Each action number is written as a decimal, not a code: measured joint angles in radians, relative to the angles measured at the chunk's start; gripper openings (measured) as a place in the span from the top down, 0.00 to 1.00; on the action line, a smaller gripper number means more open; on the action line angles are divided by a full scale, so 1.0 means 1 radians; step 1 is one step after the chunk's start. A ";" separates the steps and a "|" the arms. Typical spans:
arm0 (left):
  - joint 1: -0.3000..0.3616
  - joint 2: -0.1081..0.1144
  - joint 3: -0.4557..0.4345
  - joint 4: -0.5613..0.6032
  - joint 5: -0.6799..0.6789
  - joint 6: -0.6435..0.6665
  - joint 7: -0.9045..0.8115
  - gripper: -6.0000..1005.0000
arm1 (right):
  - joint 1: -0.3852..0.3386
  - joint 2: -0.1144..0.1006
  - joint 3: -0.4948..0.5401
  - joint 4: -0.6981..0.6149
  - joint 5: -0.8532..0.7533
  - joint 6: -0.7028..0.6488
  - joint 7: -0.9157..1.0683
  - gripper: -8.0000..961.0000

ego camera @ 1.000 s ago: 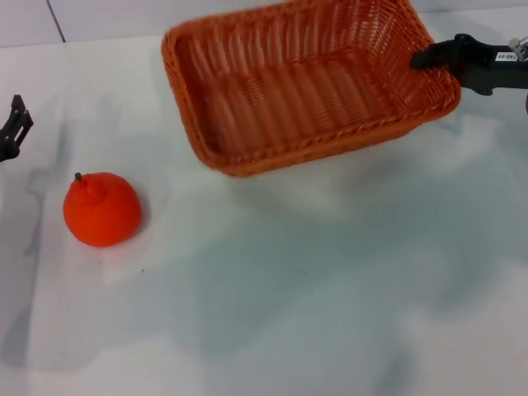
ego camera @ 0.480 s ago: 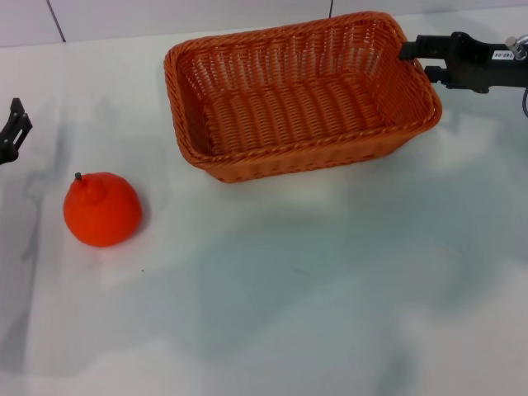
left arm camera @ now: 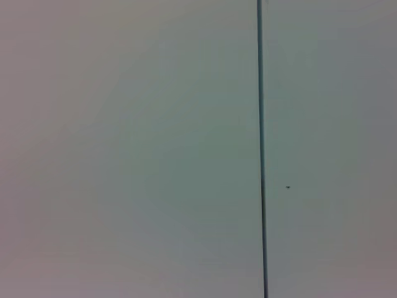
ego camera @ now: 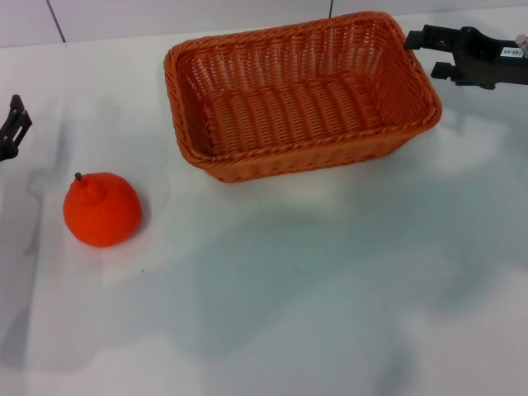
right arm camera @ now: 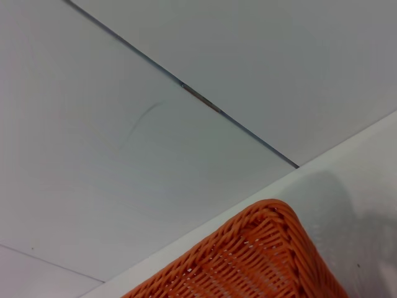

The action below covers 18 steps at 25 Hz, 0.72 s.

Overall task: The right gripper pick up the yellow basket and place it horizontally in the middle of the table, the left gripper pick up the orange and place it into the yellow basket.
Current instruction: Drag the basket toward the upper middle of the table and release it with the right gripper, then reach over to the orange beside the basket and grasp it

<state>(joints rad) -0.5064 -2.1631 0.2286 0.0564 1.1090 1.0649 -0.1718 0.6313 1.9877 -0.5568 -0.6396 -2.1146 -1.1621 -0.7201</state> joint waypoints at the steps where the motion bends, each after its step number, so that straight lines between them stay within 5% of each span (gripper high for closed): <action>1: -0.001 0.000 0.000 0.001 0.000 0.000 0.000 0.10 | -0.001 -0.002 0.000 -0.001 0.000 -0.003 -0.002 0.07; 18: -0.018 0.003 0.001 0.004 -0.002 -0.012 -0.003 0.11 | -0.076 -0.042 0.070 -0.043 0.063 0.026 -0.138 0.03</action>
<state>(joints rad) -0.5243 -2.1598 0.2301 0.0600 1.1066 1.0526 -0.1743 0.5557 1.9462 -0.4865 -0.6825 -2.0512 -1.1362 -0.8584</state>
